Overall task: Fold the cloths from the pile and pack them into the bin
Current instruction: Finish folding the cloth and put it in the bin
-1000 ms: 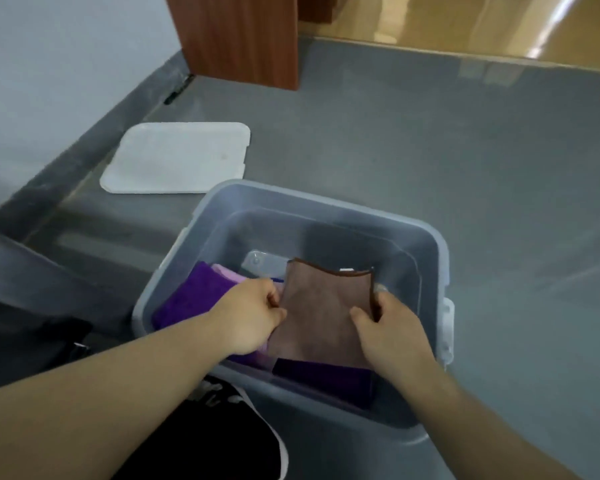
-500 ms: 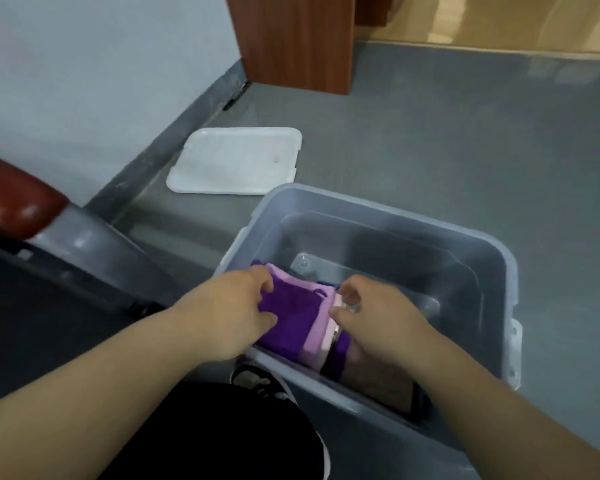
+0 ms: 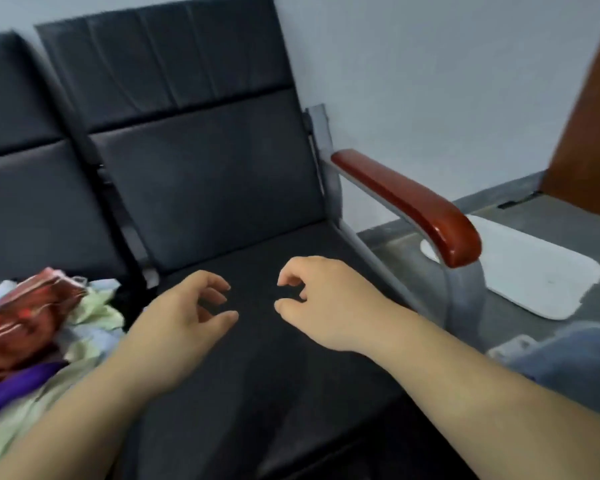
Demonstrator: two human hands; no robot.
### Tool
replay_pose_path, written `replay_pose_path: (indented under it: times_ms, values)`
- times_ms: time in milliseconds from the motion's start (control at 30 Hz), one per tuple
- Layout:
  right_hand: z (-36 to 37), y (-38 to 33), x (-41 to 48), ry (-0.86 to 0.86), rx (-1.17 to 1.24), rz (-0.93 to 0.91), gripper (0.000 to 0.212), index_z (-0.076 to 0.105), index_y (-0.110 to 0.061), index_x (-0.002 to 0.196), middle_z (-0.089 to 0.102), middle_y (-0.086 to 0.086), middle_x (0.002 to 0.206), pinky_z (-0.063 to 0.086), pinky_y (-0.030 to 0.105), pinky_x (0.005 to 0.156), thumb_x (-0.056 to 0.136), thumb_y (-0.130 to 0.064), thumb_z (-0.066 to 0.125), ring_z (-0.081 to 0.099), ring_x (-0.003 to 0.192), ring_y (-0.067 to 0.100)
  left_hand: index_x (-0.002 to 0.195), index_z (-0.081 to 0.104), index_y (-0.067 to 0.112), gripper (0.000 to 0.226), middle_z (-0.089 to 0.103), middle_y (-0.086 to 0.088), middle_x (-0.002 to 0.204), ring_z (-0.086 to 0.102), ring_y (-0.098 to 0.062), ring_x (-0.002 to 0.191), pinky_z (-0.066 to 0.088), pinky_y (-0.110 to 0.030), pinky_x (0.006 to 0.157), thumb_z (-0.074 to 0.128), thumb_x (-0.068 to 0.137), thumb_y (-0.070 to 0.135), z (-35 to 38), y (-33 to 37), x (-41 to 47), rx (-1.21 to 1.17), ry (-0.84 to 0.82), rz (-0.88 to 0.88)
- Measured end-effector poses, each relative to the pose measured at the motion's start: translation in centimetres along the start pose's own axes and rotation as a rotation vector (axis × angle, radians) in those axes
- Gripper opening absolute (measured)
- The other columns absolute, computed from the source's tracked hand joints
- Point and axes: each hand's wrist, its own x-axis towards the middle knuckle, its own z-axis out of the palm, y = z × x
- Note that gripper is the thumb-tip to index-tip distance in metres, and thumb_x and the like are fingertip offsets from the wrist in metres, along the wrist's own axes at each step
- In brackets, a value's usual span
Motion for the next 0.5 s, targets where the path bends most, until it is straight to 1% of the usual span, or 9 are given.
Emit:
replay_pose_path:
  times_ms: [133, 233, 333, 367, 400, 433, 500]
  values:
    - [7.1, -9.3, 5.9, -0.162, -0.023, -0.183, 0.03, 0.061, -0.032, 0.126, 0.057, -0.015, 0.125, 0.053, 0.033, 0.092, 0.097, -0.04, 0.061, 0.058, 0.105, 0.008, 0.104, 0.061, 0.037, 0.025, 0.069, 0.016, 0.095, 0.065, 0.001, 0.079, 0.051, -0.024, 0.074, 0.076, 0.087, 0.025, -6.8, -9.5, -3.5, -0.088, 0.203, -0.174]
    - [13.0, -15.0, 8.9, -0.273, -0.024, -0.268, 0.025, 0.063, -0.031, 0.12, 0.059, -0.012, 0.12, 0.054, 0.036, 0.093, 0.095, -0.037, 0.064, 0.058, 0.104, 0.012, 0.101, 0.063, 0.037, 0.029, 0.072, 0.013, 0.092, 0.068, -0.005, 0.08, 0.055, -0.031, 0.079, 0.078, 0.086, 0.016, -9.9, -15.7, -7.0, -0.187, 0.351, -0.304]
    - [18.8, -20.0, 11.1, -0.37, -0.032, -0.331, 0.027, 0.066, -0.028, 0.12, 0.062, -0.009, 0.12, 0.051, 0.034, 0.091, 0.094, -0.034, 0.065, 0.058, 0.109, 0.016, 0.099, 0.059, 0.039, 0.032, 0.07, 0.013, 0.098, 0.064, 0.001, 0.07, 0.05, -0.028, 0.07, 0.079, 0.085, 0.018, -12.8, -21.4, -9.7, -0.182, 0.421, -0.464]
    - [20.9, -21.7, 11.8, -0.387, -0.034, -0.362, 0.025, 0.067, -0.028, 0.118, 0.063, -0.009, 0.118, 0.05, 0.032, 0.087, 0.093, -0.033, 0.066, 0.058, 0.107, 0.015, 0.1, 0.058, 0.04, 0.032, 0.068, 0.014, 0.102, 0.064, 0.001, 0.071, 0.049, -0.028, 0.071, 0.078, 0.085, 0.019, -13.7, -23.5, -10.3, -0.154, 0.442, -0.508]
    - [22.1, -22.6, 12.4, -0.387, -0.028, -0.379, 0.024, 0.068, -0.028, 0.116, 0.064, -0.009, 0.116, 0.048, 0.03, 0.084, 0.092, -0.033, 0.066, 0.058, 0.103, 0.014, 0.102, 0.058, 0.04, 0.033, 0.067, 0.013, 0.105, 0.065, -0.001, 0.076, 0.049, -0.03, 0.074, 0.078, 0.085, 0.02, -14.3, -24.8, -10.5, -0.12, 0.453, -0.541]
    - [23.7, -23.7, 13.0, -0.392, -0.021, -0.396, 0.024, 0.069, -0.029, 0.114, 0.064, -0.009, 0.114, 0.047, 0.029, 0.083, 0.091, -0.033, 0.067, 0.058, 0.1, 0.013, 0.107, 0.059, 0.039, 0.035, 0.066, 0.01, 0.109, 0.066, -0.006, 0.084, 0.049, -0.03, 0.078, 0.079, 0.084, 0.021, -14.8, -26.4, -10.8, -0.095, 0.465, -0.581]
    - [27.0, -25.7, 14.5, -0.408, -0.009, -0.425, 0.029, 0.068, -0.028, 0.117, 0.061, -0.007, 0.117, 0.05, 0.03, 0.091, 0.088, -0.03, 0.069, 0.059, 0.1, 0.014, 0.118, 0.062, 0.032, 0.039, 0.062, 0.003, 0.119, 0.064, -0.017, 0.099, 0.047, -0.032, 0.087, 0.078, 0.084, 0.022, -15.4, -29.4, -11.2, -0.059, 0.467, -0.653]
